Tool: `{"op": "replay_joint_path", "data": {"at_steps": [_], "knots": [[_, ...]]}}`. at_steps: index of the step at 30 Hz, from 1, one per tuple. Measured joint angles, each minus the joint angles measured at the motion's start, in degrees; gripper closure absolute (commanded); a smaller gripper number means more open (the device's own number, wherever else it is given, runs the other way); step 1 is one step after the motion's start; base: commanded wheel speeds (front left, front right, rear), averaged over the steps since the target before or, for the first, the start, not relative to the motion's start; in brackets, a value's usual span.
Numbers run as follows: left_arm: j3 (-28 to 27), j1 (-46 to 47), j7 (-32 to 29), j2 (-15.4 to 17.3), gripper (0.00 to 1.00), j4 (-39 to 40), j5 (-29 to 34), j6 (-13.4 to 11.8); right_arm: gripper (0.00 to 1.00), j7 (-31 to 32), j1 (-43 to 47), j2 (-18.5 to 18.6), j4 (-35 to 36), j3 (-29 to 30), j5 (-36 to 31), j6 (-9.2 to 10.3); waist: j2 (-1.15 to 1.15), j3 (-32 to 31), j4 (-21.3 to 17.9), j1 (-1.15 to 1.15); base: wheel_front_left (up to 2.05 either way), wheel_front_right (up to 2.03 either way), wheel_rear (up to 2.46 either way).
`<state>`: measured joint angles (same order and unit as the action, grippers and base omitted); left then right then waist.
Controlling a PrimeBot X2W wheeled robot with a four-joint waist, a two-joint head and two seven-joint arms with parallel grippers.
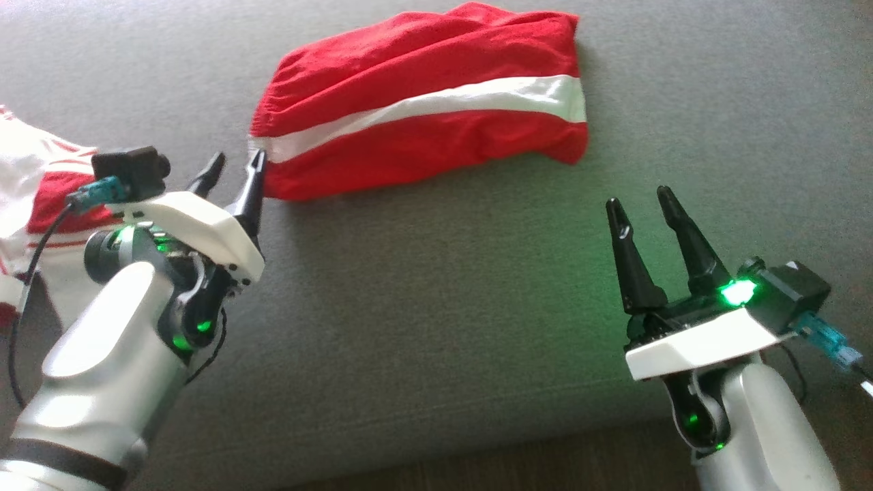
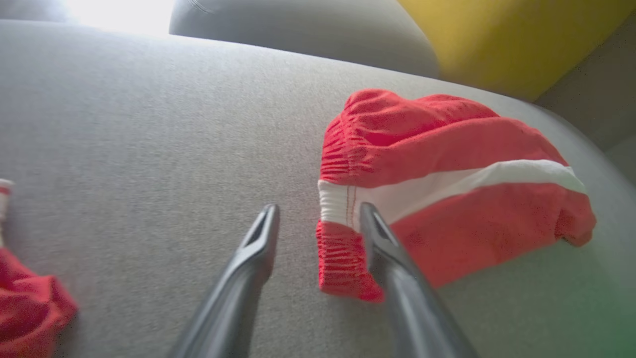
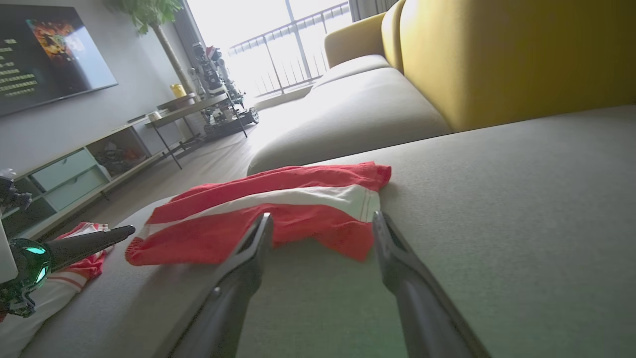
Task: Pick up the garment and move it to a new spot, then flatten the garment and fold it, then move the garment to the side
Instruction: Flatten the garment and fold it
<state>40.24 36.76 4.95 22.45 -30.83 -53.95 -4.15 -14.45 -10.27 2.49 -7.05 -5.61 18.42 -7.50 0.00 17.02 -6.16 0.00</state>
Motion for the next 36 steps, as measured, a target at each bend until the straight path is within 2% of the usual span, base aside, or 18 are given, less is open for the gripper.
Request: {"op": "replay_joint_path", "data": {"at_steps": [4, 10, 13, 16, 22, 26, 30, 36], "knots": [[0.3, -0.8, 4.2, 0.0, 0.00, 1.6, 2.4, -1.8, 0.00, 0.0, -1.6, 0.0, -2.8, -0.4, 1.2, 0.00, 0.00, -0.2, 2.0, 0.00, 0.00, 0.00, 0.00], [0.7, -4.4, 9.3, -0.7, 0.00, 7.2, 10.2, -7.2, 0.00, 0.0, -5.3, 0.1, -8.6, 0.3, 4.4, 0.00, 0.00, -0.8, 5.3, 0.00, 0.00, 0.00, 0.00], [-2.9, -8.7, 9.3, -2.3, 0.00, 13.9, 15.7, -10.3, 0.00, 0.0, -7.1, 0.1, -12.9, 1.9, 5.4, 0.00, 0.00, -1.1, 7.0, 0.00, 0.00, 0.00, 0.00], [-6.8, -13.5, 9.3, -5.0, 0.00, 20.2, 21.2, -11.5, 0.00, 0.0, -9.4, 0.2, -16.6, 3.9, 5.6, 0.00, 0.00, -1.3, 8.7, 0.00, 0.00, 0.00, 0.00], [-9.7, -22.4, 9.4, -9.9, 0.00, 26.6, 29.9, -11.4, 0.00, 0.0, -14.0, 0.2, -25.1, 9.1, 4.2, 0.00, 0.00, -1.6, 12.2, 0.00, 0.00, 0.00, 0.00], [-10.4, -24.6, 9.4, -12.2, 0.00, 28.7, 33.8, -9.8, 0.00, 0.1, -17.8, 0.4, -33.3, 12.6, 4.9, 0.00, 0.00, -1.5, 14.1, 0.00, 0.00, 0.00, 0.00], [-11.3, -25.2, 9.4, -13.8, 0.00, 29.0, 36.8, -8.2, 0.00, 2.3, -23.1, 2.0, -39.6, 15.6, 5.7, 0.00, 0.00, -0.8, 15.0, 0.00, 0.00, 0.00, 0.00], [-11.7, -25.3, 9.4, -15.4, 0.00, 29.5, 39.8, -5.8, 0.00, 4.2, -28.9, 3.6, -44.2, 16.2, 7.4, 0.00, 0.00, 0.8, 15.3, 0.00, 0.00, 0.00, 0.00]]}}
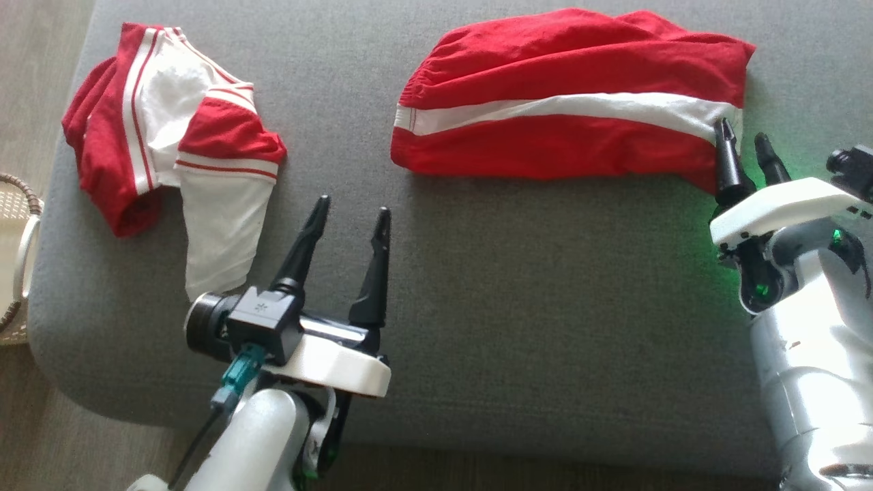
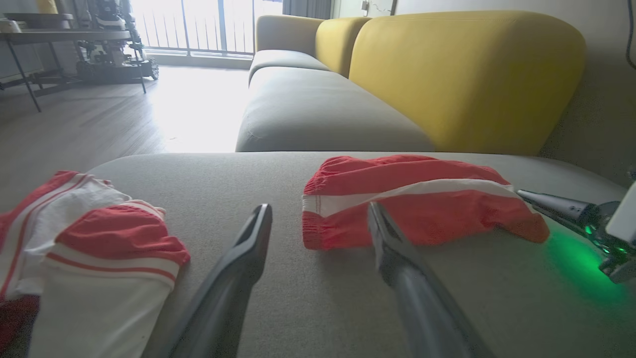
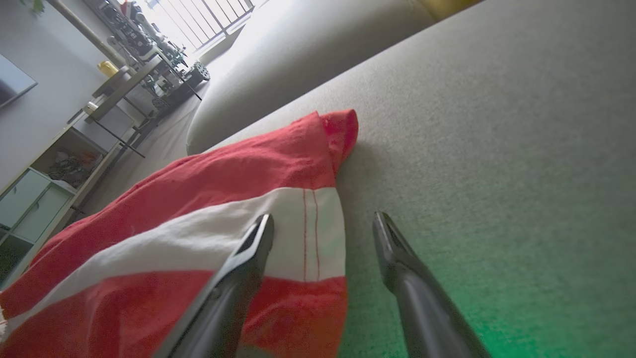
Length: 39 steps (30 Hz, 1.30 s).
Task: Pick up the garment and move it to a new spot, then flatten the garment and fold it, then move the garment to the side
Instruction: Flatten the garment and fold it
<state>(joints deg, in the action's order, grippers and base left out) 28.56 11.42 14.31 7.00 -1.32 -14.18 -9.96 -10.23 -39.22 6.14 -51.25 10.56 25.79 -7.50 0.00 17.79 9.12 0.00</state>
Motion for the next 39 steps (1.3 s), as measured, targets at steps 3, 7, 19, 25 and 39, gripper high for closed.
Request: {"op": "replay_joint_path", "data": {"at_steps": [3, 7, 19, 25, 39], "knots": [[-0.2, 0.0, 0.0, -0.5, 0.00, -0.2, 1.1, 1.0, 0.00, 1.2, -1.2, 0.1, -1.8, -0.5, 1.4, 0.00, 0.00, 0.8, -0.1, 0.00, 0.00, 0.00, 0.00], [-1.5, 0.0, 0.0, -1.2, 0.00, -0.8, 1.9, 2.0, 0.42, 1.3, -2.6, 1.0, -2.8, -2.2, 2.7, 0.00, 0.00, 1.6, -0.3, 0.00, 0.00, 0.00, 0.00], [-3.5, 0.0, 0.0, -2.5, 0.00, -2.0, 4.0, 3.9, 1.00, 0.1, -3.6, 1.7, -3.7, -7.6, 6.1, 0.00, 0.00, 1.0, -1.6, 0.00, 0.00, 0.00, 0.00], [-5.3, -0.1, 0.0, -2.9, 0.00, -2.0, 4.3, 4.0, 1.00, 0.8, -3.2, 3.1, -1.8, -9.7, 8.9, 0.00, 0.00, 0.2, -3.5, 0.00, 0.00, 0.00, 0.00], [-4.6, -0.1, 0.0, -3.7, 0.00, -3.1, 4.6, 5.5, 0.00, 8.0, -7.6, 5.8, -8.6, -15.3, 7.7, 0.00, 0.00, 0.7, -1.5, 0.00, 0.00, 0.00, 0.00]]}}
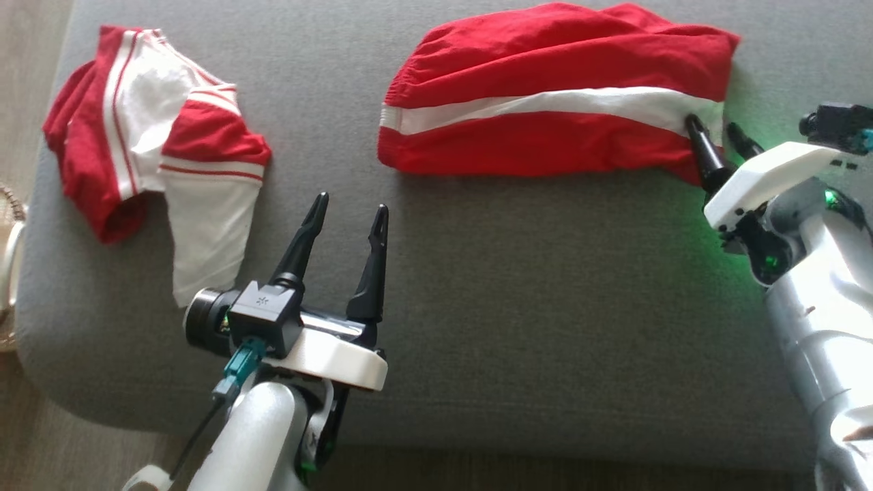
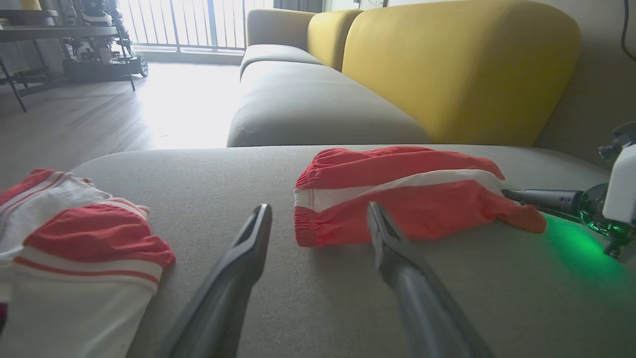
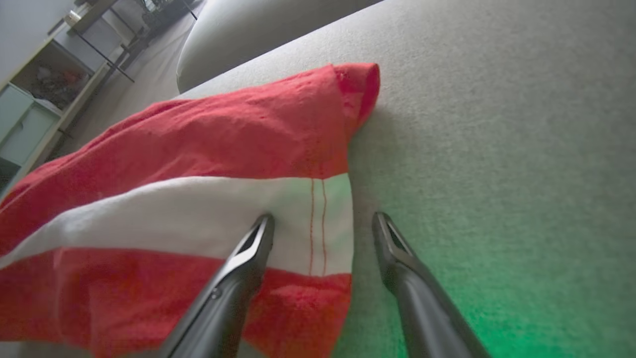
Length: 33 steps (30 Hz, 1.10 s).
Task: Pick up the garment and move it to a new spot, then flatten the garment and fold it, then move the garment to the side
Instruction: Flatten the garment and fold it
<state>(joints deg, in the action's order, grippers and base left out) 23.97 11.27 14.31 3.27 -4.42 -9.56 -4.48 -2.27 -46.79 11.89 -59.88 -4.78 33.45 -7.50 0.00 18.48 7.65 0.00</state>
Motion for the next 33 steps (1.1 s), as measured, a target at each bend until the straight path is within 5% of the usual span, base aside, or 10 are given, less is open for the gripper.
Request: {"op": "replay_joint_path", "data": {"at_steps": [2, 3, 5, 7, 9, 19, 27, 33], "knots": [[0.0, 0.0, 0.0, 0.0, 0.00, -0.1, 0.0, 0.0, 0.21, 0.0, -1.0, 0.4, -2.0, -0.3, -1.0, 0.00, 0.00, 0.0, 0.6, 0.00, 0.00, 0.00, 0.00], [0.0, 0.0, 0.0, -0.1, 0.00, -0.2, 0.0, 0.0, 0.21, 0.0, -1.4, 0.5, -2.8, -0.4, -1.5, 0.00, 0.00, -0.1, 0.8, 0.00, 0.00, 0.00, 0.00], [0.0, 0.0, 0.0, -0.1, 0.00, -0.2, 0.0, 0.0, 0.52, 0.1, -2.3, 0.7, -4.9, -0.4, -2.4, 0.00, 0.00, -0.2, 1.0, 0.00, 0.00, 0.00, 0.00], [0.0, 0.0, 0.0, -0.1, 0.00, -0.2, 0.0, -0.1, 0.62, 0.2, -3.1, 0.8, -6.7, -0.4, -3.3, 0.00, 0.00, -0.3, 1.1, 0.00, 0.00, 0.00, 0.00], [0.0, 0.0, 0.0, -0.2, 0.00, -0.2, 0.0, -0.2, 1.00, 0.2, -3.5, 0.7, -7.5, -0.5, -3.6, -0.01, 0.00, -0.4, 1.1, 0.00, 0.00, 0.00, 0.00], [-0.1, 0.0, 0.0, -0.2, 0.00, -0.1, -0.1, -0.6, 1.00, -3.2, -3.5, 0.6, -8.1, -0.9, -3.7, -0.01, 0.00, -1.0, -0.5, 0.00, 0.00, 0.00, 0.00], [-0.5, 0.0, 0.0, -0.3, 0.00, 0.1, -0.1, -0.5, 1.00, -5.1, -0.4, 4.7, -1.3, -1.4, -2.4, -0.01, 0.00, -1.2, -2.7, 0.00, 0.00, 0.00, 0.00], [0.4, 0.5, 0.0, -0.3, 0.00, -1.3, -1.3, 3.4, 1.00, -4.8, 4.6, 7.6, 4.3, -0.9, -1.7, -0.01, 0.00, -0.7, -4.3, 0.00, 0.00, 0.00, 0.00]]}}
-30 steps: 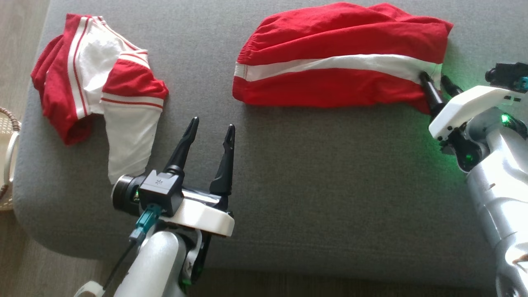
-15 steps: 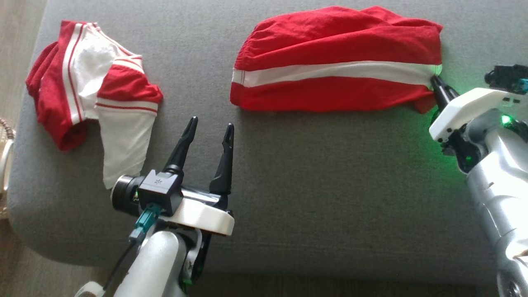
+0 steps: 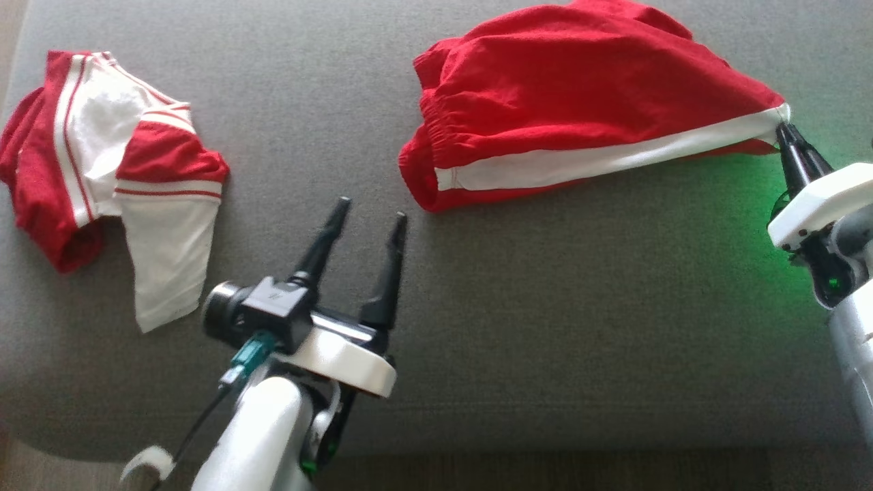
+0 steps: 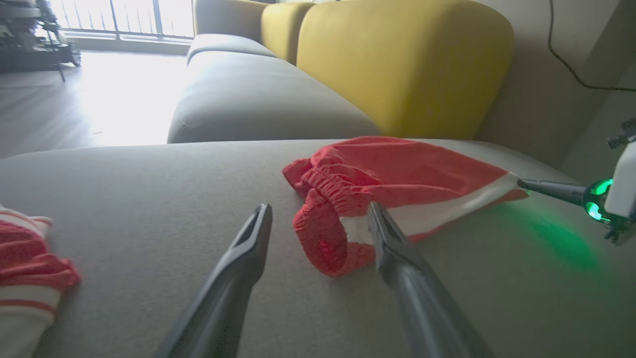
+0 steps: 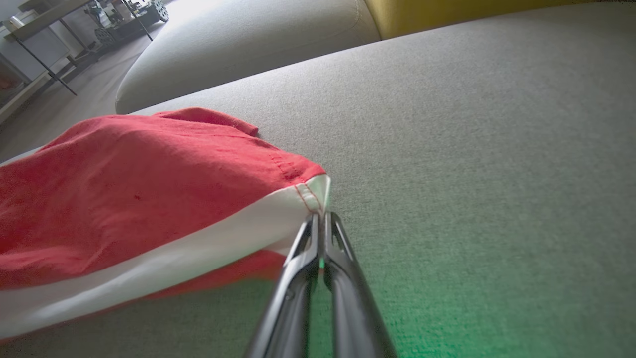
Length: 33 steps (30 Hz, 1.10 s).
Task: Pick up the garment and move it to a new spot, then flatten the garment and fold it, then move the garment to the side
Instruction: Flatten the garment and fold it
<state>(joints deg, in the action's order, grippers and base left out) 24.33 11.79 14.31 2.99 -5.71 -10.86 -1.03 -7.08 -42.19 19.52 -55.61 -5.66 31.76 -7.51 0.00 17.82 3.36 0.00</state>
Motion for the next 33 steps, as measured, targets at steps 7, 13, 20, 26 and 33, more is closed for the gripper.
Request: {"op": "replay_joint_path", "data": {"at_steps": [7, 13, 20, 26, 33], "knots": [[4.3, 6.1, 0.0, 0.5, 0.00, -7.8, 0.1, 5.1, 1.00, 1.6, 1.4, -0.1, 5.6, 2.3, -0.5, 0.00, 0.00, 1.6, -1.5, 0.00, 0.00, 0.00, 0.00], [5.0, 12.7, -1.7, 0.2, 0.00, -14.6, -1.3, 6.2, 1.00, 3.0, 3.2, -2.2, 8.2, 4.5, -2.5, 0.00, 0.00, 2.9, -2.4, 0.00, 0.00, 0.00, 0.00], [7.5, 16.5, -3.8, -0.1, 0.00, -21.8, -5.3, 7.2, 1.00, 4.5, 3.2, -4.0, 11.9, 7.5, -4.1, 0.00, 0.00, 3.9, -3.4, 0.00, 0.00, 0.00, 0.00], [9.0, 20.9, -2.5, -0.4, 0.16, -25.9, -7.4, 7.6, 1.00, 6.3, 4.5, -5.2, 15.2, 9.3, -5.6, 0.00, 0.00, 4.2, -3.8, 0.00, 0.00, 0.00, 0.00], [12.4, 21.4, -1.6, -0.5, 1.00, -28.2, -13.3, 7.7, 1.00, 7.7, 6.3, -6.6, 18.0, 11.0, -7.3, 0.00, 0.00, 3.7, -3.7, 0.00, 0.00, 0.00, 0.00]]}}
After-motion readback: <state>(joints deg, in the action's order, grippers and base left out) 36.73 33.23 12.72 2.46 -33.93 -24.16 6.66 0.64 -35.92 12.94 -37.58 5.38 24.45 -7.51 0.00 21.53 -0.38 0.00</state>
